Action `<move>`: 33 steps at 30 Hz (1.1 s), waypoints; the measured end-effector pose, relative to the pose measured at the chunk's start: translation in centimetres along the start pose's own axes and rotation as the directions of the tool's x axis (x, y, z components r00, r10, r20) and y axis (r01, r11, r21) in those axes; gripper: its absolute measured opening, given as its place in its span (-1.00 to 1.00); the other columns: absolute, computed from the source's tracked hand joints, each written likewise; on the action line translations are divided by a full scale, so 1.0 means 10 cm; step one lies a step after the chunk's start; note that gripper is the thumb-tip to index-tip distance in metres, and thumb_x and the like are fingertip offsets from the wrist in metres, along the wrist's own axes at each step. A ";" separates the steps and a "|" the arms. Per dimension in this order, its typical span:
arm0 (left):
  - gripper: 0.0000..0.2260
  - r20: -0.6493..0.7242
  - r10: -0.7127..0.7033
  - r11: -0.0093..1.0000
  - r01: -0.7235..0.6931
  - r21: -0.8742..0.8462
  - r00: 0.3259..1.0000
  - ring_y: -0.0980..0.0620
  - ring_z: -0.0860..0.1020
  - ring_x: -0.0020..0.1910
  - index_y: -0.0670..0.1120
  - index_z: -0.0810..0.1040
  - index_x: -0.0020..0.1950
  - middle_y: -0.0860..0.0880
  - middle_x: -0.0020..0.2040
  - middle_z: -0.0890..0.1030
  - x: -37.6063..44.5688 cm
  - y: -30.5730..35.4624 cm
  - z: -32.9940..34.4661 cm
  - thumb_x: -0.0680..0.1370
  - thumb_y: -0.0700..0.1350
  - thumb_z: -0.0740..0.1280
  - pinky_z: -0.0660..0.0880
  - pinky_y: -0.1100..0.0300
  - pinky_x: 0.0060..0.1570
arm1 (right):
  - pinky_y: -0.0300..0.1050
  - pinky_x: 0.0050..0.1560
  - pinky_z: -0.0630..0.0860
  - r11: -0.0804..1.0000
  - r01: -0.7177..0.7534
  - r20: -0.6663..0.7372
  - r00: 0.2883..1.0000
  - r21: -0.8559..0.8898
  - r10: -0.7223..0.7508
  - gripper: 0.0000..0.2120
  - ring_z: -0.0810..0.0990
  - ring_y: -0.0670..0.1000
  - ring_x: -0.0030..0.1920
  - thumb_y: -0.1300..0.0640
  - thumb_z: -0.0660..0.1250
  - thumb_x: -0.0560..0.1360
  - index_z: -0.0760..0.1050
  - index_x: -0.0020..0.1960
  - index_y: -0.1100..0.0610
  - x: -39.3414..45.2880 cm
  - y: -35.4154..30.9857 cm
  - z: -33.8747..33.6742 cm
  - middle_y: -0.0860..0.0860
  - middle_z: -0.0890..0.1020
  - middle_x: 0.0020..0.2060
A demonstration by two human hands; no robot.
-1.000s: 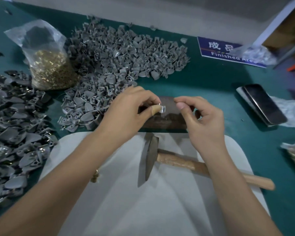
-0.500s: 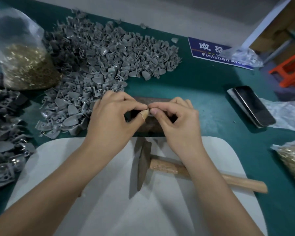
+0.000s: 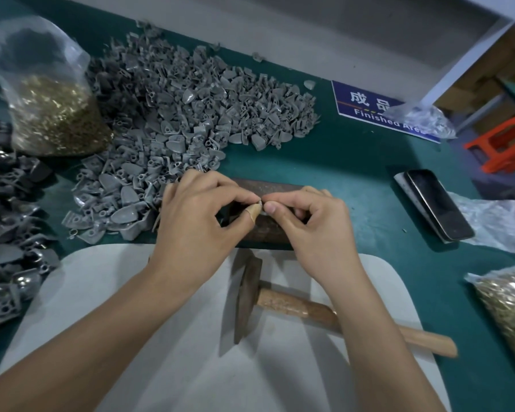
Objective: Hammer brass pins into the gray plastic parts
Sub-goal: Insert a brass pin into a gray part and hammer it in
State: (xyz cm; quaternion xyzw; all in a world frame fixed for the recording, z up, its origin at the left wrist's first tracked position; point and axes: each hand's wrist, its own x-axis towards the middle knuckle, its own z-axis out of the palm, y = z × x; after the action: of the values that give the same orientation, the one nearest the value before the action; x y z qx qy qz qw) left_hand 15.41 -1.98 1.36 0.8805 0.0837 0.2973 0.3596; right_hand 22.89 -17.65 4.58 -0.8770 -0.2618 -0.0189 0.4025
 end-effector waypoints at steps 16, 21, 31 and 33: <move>-0.91 0.018 -0.009 1.000 0.009 -0.017 1.000 0.14 0.43 0.03 0.22 0.68 -0.01 0.22 -0.08 0.55 0.01 0.00 -0.01 0.51 0.13 0.42 0.28 0.08 0.07 | 0.10 0.03 0.47 0.996 0.082 -0.036 0.996 -0.034 -0.083 -0.92 0.51 -0.04 -0.05 0.12 0.47 0.54 0.69 -0.07 -0.06 -0.04 0.05 0.00 -0.17 0.55 -0.20; -0.90 0.003 0.007 0.999 -0.007 -0.032 1.000 0.13 0.44 0.02 0.21 0.70 0.00 0.23 -0.09 0.56 0.01 -0.01 0.01 0.51 0.11 0.42 0.30 0.07 0.07 | 0.03 -0.08 0.37 0.906 0.245 -0.030 0.962 -0.344 -0.271 -0.92 0.41 0.03 -0.12 0.13 0.40 0.58 0.66 -0.06 -0.01 -0.02 -0.06 -0.03 -0.14 0.44 -0.22; -0.88 0.006 0.029 0.998 -0.029 -0.058 1.000 0.05 0.48 0.00 0.15 0.74 0.03 0.20 -0.10 0.59 0.03 -0.06 0.01 0.50 0.00 0.52 0.41 -0.13 0.04 | 0.06 -0.13 0.42 0.855 0.323 0.079 0.944 -0.405 -0.319 -0.91 0.42 0.06 -0.13 0.14 0.41 0.58 0.69 -0.05 0.04 0.04 -0.14 -0.10 -0.08 0.48 -0.24; -0.89 0.010 0.028 0.998 -0.027 -0.063 1.000 0.05 0.48 0.01 0.15 0.73 0.03 0.20 -0.09 0.59 0.02 -0.06 0.00 0.51 0.02 0.50 0.40 -0.11 0.06 | 0.04 -0.16 0.41 0.863 0.317 0.084 0.947 -0.394 -0.309 -0.90 0.40 0.04 -0.15 0.13 0.40 0.57 0.69 -0.08 0.00 0.05 -0.13 -0.10 -0.13 0.43 -0.27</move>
State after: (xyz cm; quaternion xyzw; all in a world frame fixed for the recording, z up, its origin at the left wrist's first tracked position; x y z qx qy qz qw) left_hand 15.65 -1.45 1.06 0.8714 0.0603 0.2998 0.3835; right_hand 22.86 -17.40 6.28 -0.8868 -0.3945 -0.1297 0.2026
